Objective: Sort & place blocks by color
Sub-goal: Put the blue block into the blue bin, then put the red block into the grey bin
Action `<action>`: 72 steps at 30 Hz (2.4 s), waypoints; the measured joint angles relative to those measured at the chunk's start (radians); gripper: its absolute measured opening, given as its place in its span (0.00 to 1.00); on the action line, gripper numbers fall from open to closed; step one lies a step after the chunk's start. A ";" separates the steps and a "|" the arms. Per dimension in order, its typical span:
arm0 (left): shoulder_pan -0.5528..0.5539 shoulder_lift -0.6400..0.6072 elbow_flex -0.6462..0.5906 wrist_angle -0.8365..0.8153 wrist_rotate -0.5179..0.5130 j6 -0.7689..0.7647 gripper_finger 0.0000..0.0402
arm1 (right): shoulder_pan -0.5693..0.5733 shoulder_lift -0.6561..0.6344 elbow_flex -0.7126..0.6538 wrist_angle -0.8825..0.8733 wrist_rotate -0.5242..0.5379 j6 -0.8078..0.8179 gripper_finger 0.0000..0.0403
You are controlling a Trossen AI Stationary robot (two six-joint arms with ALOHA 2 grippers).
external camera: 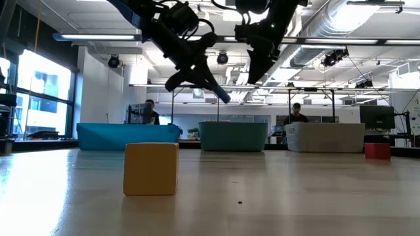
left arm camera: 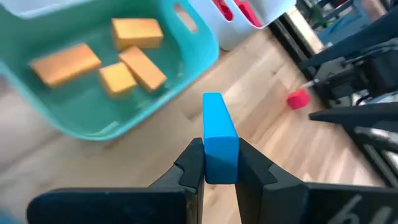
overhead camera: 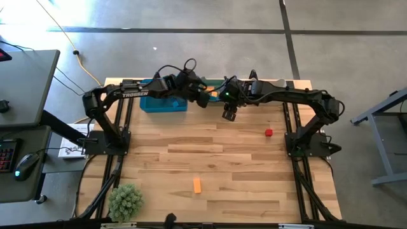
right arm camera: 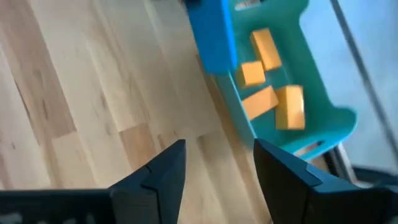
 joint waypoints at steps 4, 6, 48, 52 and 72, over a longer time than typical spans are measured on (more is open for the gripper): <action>0.044 -0.025 0.001 -0.086 -0.009 0.089 0.08 | 0.000 0.000 0.000 -0.026 -0.035 0.133 0.44; 0.063 -0.038 0.000 -0.142 -0.038 0.141 0.09 | 0.000 0.000 0.000 -0.030 -0.081 0.189 0.44; 0.294 -0.063 0.000 -0.491 -0.326 0.497 0.31 | 0.052 0.001 -0.004 -0.639 -0.043 1.019 0.44; 0.293 -0.063 0.000 -0.488 -0.325 0.497 0.31 | 0.051 0.001 -0.004 -0.665 -0.020 1.023 0.44; 0.292 -0.063 0.000 -0.472 -0.251 0.511 0.31 | 0.016 -0.118 -0.388 -0.531 -0.065 1.059 0.44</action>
